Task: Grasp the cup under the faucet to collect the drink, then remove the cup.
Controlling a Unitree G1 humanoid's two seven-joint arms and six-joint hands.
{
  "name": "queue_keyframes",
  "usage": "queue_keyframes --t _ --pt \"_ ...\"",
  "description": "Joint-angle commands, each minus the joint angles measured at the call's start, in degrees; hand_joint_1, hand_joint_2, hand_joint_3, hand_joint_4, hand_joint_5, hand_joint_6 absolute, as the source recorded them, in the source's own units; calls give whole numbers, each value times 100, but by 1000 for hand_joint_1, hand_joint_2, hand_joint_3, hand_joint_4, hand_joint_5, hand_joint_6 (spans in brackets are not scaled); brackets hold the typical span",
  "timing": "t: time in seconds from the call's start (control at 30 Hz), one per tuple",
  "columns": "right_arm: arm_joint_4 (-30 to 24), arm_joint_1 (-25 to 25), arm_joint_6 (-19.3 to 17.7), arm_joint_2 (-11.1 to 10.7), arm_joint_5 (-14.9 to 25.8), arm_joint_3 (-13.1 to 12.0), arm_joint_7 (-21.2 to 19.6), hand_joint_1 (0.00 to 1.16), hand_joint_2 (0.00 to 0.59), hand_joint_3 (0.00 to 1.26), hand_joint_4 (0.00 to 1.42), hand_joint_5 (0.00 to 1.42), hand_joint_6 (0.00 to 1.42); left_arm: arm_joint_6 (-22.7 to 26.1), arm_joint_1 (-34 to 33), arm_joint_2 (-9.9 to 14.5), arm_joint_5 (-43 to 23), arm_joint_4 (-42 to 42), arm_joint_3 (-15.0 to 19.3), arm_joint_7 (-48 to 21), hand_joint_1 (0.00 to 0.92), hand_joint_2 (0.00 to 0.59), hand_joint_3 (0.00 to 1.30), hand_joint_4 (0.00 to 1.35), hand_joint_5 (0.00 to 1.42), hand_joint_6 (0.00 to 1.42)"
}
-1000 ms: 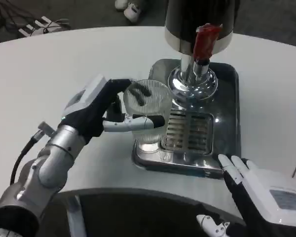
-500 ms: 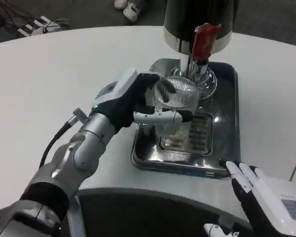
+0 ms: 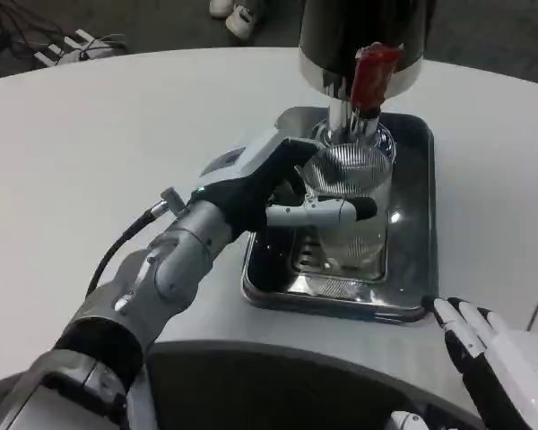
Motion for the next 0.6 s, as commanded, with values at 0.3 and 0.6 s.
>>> queue_keyframes --t 0.3,0.6 --pt "-13 73 -120 31 77 -10 -87 292 405 60 0 0 209 -1 19 145 -125 -77 99 -189 59 5 201 69 313 395" --pt "-23 100 -82 75 112 -36 -125 292 405 63 0 0 212 -461 361 455 -447 -610 315 -372 33 4 174 59 278 382"
